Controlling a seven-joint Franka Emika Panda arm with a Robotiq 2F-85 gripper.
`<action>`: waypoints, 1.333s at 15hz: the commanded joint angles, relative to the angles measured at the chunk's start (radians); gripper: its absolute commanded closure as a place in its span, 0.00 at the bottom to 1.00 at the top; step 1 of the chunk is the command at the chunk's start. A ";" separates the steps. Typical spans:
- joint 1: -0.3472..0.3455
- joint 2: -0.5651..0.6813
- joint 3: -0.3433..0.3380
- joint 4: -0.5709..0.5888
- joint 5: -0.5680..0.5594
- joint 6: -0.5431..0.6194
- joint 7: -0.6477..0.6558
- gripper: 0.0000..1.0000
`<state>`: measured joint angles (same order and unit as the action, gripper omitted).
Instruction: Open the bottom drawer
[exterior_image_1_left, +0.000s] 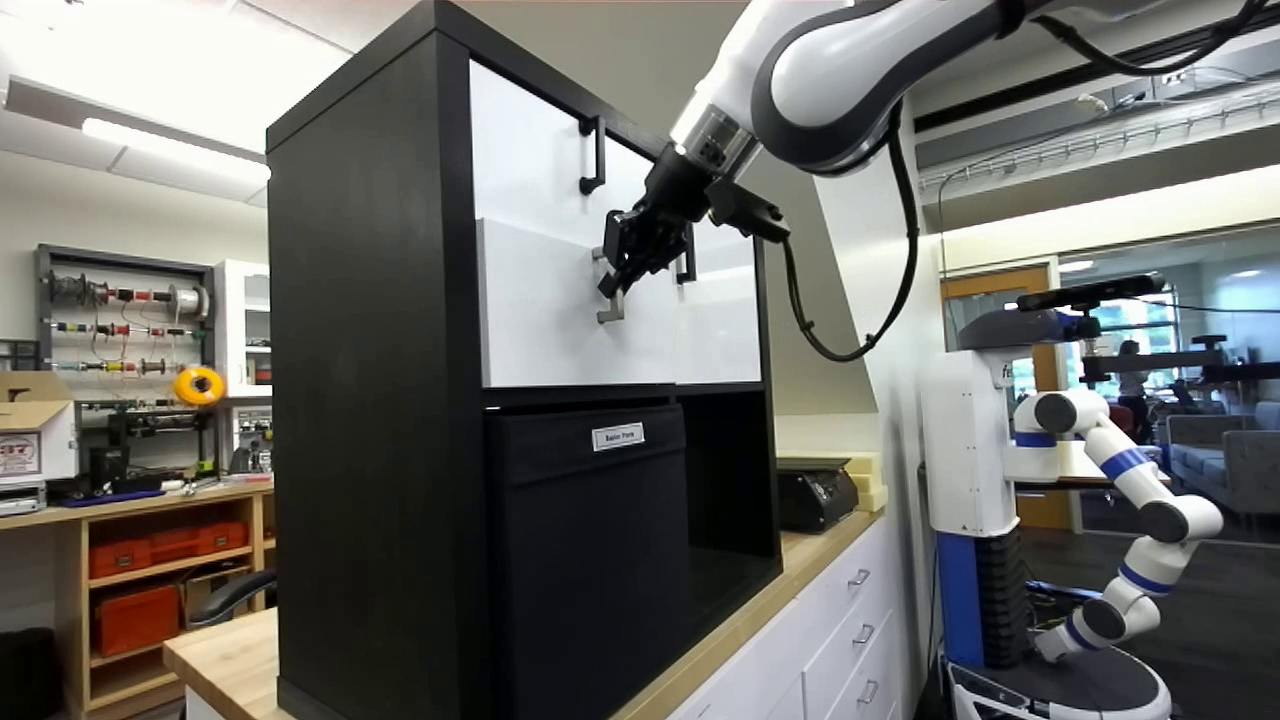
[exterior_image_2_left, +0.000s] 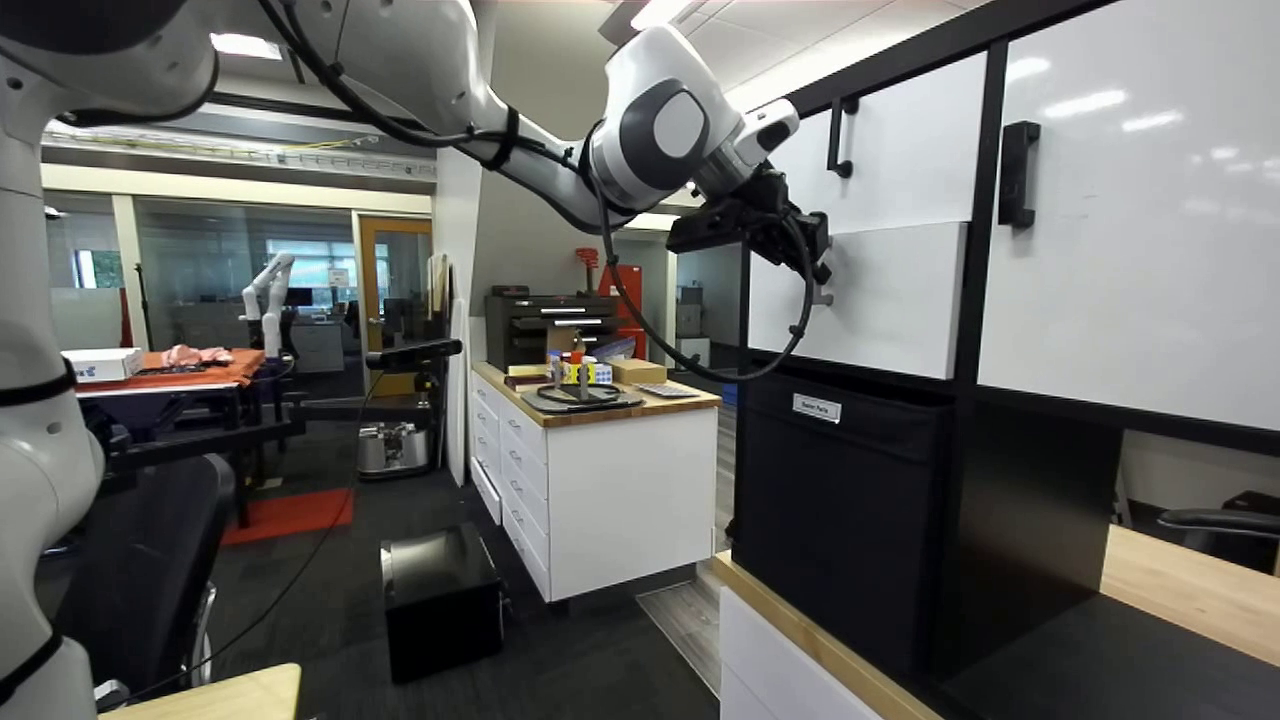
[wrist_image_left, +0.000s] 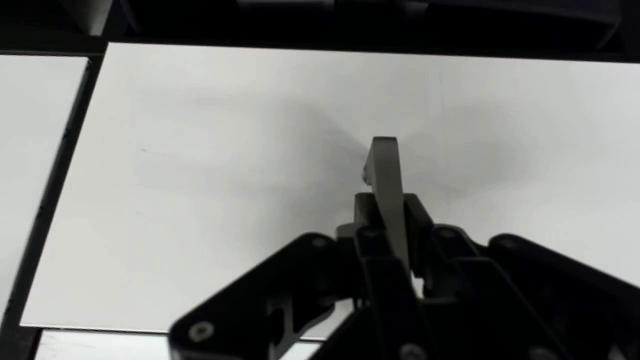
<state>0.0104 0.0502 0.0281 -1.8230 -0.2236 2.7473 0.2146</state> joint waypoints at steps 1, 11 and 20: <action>0.005 -0.132 0.003 -0.190 -0.016 0.056 0.037 0.94; -0.020 -0.389 0.002 -0.542 -0.007 0.164 0.044 0.94; -0.026 -0.565 -0.001 -0.753 0.020 0.214 0.068 0.94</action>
<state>-0.0045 -0.4591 0.0277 -2.4382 -0.2182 2.9679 0.2452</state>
